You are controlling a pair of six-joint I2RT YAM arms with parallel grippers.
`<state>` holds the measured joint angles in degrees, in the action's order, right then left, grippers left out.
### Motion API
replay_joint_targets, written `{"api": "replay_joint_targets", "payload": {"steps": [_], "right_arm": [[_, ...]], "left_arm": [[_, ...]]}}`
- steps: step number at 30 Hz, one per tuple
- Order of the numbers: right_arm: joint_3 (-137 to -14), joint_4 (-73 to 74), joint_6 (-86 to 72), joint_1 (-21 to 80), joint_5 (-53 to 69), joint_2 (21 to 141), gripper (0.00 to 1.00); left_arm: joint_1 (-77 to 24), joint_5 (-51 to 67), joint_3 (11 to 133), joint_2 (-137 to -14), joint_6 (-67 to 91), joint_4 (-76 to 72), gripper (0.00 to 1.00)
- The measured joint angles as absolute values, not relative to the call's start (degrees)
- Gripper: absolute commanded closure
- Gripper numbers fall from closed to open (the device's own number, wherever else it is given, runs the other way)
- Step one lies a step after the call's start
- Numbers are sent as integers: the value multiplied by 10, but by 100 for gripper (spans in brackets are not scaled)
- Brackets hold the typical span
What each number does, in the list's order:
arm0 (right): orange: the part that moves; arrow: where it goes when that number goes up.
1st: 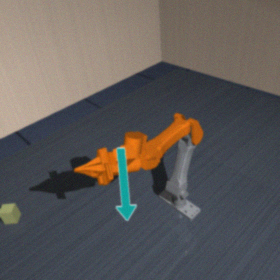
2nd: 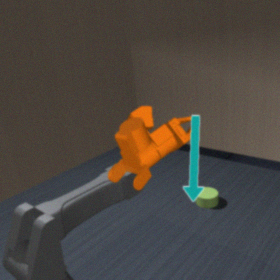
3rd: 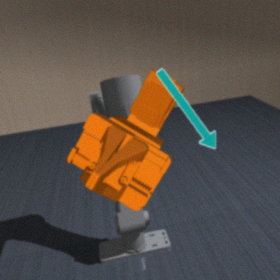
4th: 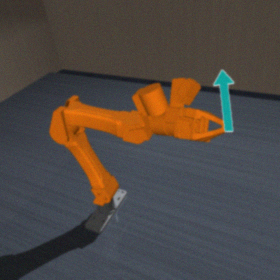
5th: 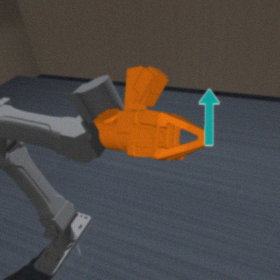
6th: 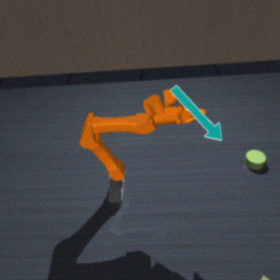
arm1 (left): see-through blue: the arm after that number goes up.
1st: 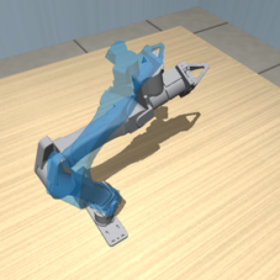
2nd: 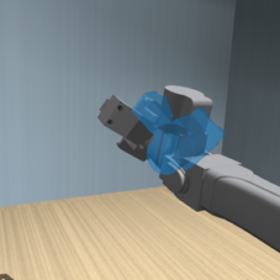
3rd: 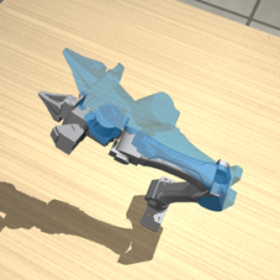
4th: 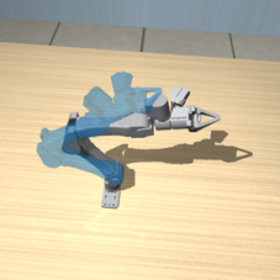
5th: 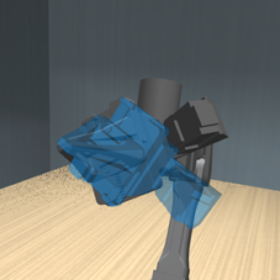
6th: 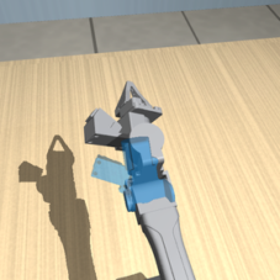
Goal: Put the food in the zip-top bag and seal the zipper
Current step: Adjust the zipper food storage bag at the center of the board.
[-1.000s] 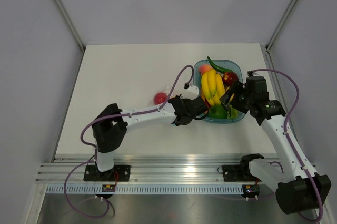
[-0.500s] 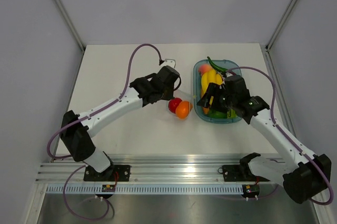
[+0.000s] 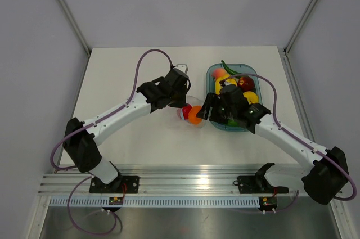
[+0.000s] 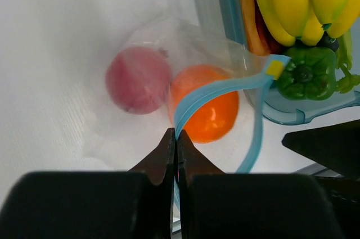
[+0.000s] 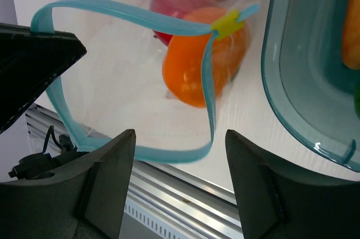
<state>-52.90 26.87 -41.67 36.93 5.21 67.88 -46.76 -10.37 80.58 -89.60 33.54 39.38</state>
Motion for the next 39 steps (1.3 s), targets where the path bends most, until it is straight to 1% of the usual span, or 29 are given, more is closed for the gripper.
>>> {"api": "replay_joint_targets", "payload": {"steps": [6,8,11,13,23,32,34,39], "right_arm": [[-529,250,-440,386,30,726,38],[-528,250,-444,388,25,733,43],[-528,247,-449,390,18,733,54],[-527,243,-455,393,10,733,57],[-505,222,-472,412,-6,750,59],[-502,230,-476,413,-26,729,57],[-503,241,-474,413,-35,708,56],[-526,287,-457,413,-81,663,48]], "left_arm": [[-465,-94,806,-896,342,393,100],[-464,-92,806,-896,342,393,100],[-462,-91,806,-892,344,393,100],[-460,-90,806,-888,345,393,100],[-454,-89,806,-878,346,393,100],[-446,-89,806,-878,346,393,100],[-446,-89,806,-878,346,393,100],[-446,-89,804,-874,346,393,100]]}}
